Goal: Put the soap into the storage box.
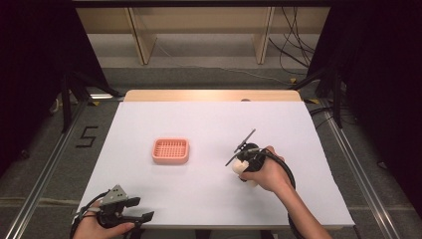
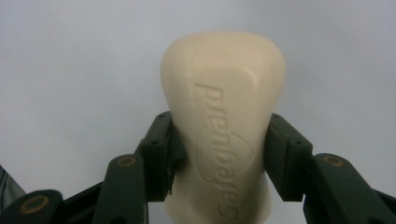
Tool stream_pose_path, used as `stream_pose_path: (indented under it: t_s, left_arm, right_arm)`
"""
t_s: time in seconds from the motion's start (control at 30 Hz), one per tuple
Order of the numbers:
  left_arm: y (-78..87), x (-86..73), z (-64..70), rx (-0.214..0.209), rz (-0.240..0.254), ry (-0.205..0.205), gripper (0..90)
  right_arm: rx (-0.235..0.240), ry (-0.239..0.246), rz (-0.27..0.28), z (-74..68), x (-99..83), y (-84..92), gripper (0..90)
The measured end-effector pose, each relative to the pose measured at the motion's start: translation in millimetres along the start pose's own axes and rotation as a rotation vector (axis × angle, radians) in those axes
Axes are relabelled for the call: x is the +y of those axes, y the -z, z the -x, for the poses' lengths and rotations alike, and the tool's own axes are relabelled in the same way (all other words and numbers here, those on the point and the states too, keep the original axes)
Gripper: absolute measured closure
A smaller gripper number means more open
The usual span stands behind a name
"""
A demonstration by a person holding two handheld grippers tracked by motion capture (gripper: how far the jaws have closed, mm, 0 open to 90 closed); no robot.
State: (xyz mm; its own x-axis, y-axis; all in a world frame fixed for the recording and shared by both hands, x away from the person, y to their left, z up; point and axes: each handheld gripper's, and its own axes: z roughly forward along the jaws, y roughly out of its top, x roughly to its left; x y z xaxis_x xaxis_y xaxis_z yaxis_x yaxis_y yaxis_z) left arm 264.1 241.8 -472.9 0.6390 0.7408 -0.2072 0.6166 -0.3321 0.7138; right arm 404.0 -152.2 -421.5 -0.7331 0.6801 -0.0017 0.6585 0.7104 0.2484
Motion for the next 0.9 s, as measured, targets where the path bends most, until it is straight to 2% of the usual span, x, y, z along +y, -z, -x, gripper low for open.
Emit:
stream_pose_path:
  t_s: [0.03, 0.07, 0.27, 0.37, 0.4, 0.43, 0.47, 0.73, 0.77, 0.8, 0.9]
  left_arm:
    - [0.3, -0.1, -0.2, -0.01, 0.001, -0.005, 26.0]
    - [0.6, 0.0, -0.2, -0.009, -0.004, -0.007, 26.0]
    - [0.4, -0.1, -0.1, -0.009, -0.003, -0.01, 26.0]
    - [0.2, -0.2, 0.1, -0.011, -0.006, -0.011, 26.0]
    - [-0.5, -0.2, 1.0, -0.012, 0.001, 0.002, 26.0]
    - [0.0, -0.1, 0.4, -0.01, -0.006, -0.005, 26.0]
    - [-0.7, -0.3, 1.1, -0.012, 0.002, 0.004, 26.0]
    - [0.1, -0.3, 0.4, -0.011, -0.007, -0.007, 26.0]
    - [0.1, -0.2, 0.4, -0.01, -0.008, -0.008, 26.0]
    - [0.1, -0.3, 0.5, -0.011, -0.007, -0.006, 26.0]
    - [-0.3, -0.5, 0.7, -0.009, 0.0, -0.003, 26.0]
  right_arm:
    - [0.006, 0.01, 0.004, 0.2, 0.8, 0.4, 50.5]
    - [0.006, -0.002, 0.005, -0.8, 1.2, 0.7, 50.5]
    - [-0.001, -0.002, 0.032, -2.2, 3.9, 1.3, 50.5]
    - [-0.002, 0.017, 0.048, -2.2, 5.4, 1.7, 50.5]
    - [-0.005, 0.007, 0.049, -3.4, 5.8, 1.8, 50.5]
    - [-0.01, 0.015, 0.054, -3.4, 6.2, 1.4, 50.5]
    - [-0.011, 0.024, 0.058, -3.4, 6.6, 1.7, 50.5]
    - [-0.007, 0.02, 0.094, -4.7, 9.9, 2.0, 50.5]
    - [-0.012, 0.035, 0.106, -3.8, 10.3, 1.8, 50.5]
    - [-0.008, 0.017, 0.11, -4.9, 10.9, 3.0, 50.5]
    - [-0.014, 0.025, 0.125, -4.4, 11.6, 2.5, 50.5]
